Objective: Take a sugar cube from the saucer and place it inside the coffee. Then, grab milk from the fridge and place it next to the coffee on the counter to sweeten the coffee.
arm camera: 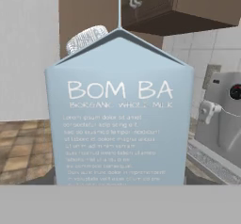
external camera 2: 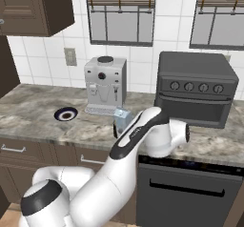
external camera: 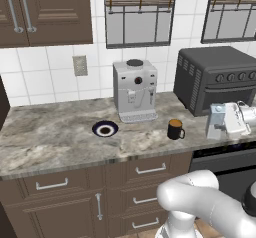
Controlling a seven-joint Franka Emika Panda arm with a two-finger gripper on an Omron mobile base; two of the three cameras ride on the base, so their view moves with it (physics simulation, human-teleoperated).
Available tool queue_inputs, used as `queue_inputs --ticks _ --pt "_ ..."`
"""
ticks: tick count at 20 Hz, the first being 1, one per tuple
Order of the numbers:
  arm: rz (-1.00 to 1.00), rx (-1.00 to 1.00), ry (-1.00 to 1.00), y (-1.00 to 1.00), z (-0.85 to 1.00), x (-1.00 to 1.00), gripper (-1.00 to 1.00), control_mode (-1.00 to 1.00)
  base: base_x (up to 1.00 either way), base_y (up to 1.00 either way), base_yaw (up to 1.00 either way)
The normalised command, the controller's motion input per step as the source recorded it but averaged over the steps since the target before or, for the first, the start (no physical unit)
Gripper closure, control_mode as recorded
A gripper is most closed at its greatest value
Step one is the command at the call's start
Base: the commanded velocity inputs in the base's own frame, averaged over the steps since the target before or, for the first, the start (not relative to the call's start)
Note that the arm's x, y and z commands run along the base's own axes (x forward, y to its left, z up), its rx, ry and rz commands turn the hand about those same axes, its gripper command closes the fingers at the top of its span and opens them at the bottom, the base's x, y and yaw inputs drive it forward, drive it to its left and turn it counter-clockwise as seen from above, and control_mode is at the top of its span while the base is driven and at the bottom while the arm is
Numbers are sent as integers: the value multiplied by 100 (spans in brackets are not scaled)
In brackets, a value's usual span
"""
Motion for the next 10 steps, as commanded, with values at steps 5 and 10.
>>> queue_inputs --ticks 5,10 --pt "-4 0 0 -5 -16 25 100 -100 0 0 0" --pt "-7 2 0 -13 -19 34 100 -100 0 0 0"
